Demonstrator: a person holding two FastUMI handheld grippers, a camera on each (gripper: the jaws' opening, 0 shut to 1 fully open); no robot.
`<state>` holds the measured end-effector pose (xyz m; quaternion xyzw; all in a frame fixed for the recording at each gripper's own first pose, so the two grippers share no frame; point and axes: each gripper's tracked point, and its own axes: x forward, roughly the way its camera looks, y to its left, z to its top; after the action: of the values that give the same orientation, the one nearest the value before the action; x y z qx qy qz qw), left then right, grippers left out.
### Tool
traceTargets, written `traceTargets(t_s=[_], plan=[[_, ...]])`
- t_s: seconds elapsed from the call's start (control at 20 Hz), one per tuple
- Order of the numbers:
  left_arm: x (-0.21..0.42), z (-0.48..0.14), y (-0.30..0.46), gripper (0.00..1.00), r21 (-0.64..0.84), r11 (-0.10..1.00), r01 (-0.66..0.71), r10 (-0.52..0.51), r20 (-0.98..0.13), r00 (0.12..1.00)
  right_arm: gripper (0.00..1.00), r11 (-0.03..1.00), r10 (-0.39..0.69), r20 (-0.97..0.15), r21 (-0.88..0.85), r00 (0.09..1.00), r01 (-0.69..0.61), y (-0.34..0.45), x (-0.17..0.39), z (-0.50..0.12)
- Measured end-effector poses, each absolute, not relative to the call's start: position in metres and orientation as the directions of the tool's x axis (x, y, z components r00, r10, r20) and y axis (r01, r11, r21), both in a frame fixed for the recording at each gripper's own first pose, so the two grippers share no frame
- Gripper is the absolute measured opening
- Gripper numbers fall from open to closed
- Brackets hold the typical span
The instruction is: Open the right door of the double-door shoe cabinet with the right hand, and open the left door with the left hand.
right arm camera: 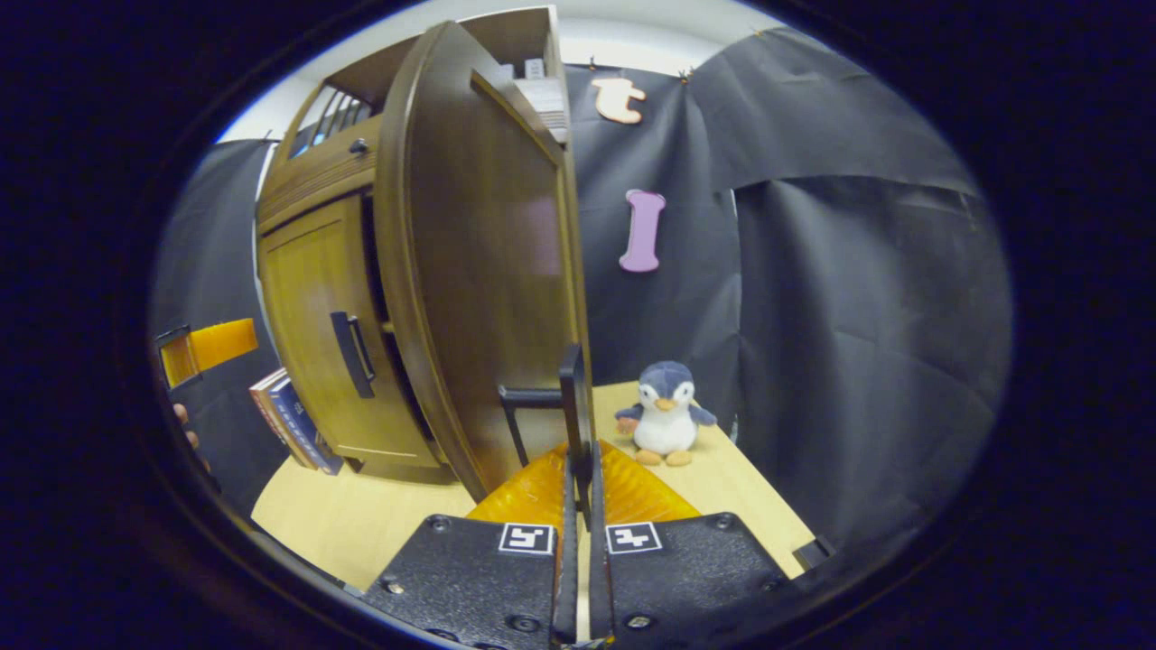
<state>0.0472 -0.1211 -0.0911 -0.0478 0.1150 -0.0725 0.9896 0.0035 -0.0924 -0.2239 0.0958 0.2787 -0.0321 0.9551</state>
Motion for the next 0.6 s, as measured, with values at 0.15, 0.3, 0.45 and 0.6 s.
traceTargets(t_s=[0.15, 0.3, 0.45, 0.6], plan=[[0.055, -0.093, -0.131, 0.95, -0.101, 0.983, 0.151, -0.171, -0.222, 0.96, 0.06, 0.973, -0.022, -0.544, 0.18, 0.839, 0.142, -0.111, 0.001, -0.225], [0.064, -0.098, -0.14, 1.0, -0.101, 0.98, 0.173, -0.192, -0.228, 0.954, 0.05, 0.975, -0.014, -0.541, 0.178, 0.841, 0.131, -0.12, 0.001, -0.225], [0.076, -0.103, -0.144, 0.84, -0.095, 0.979, 0.18, -0.198, -0.228, 0.953, 0.05, 0.97, -0.013, -0.544, 0.198, 0.839, 0.144, -0.131, -0.003, -0.222], [0.092, -0.112, -0.142, 0.95, -0.087, 0.981, 0.174, -0.19, -0.239, 0.952, 0.04, 0.97, -0.043, -0.541, 0.178, 0.84, 0.164, -0.145, -0.006, -0.22]])
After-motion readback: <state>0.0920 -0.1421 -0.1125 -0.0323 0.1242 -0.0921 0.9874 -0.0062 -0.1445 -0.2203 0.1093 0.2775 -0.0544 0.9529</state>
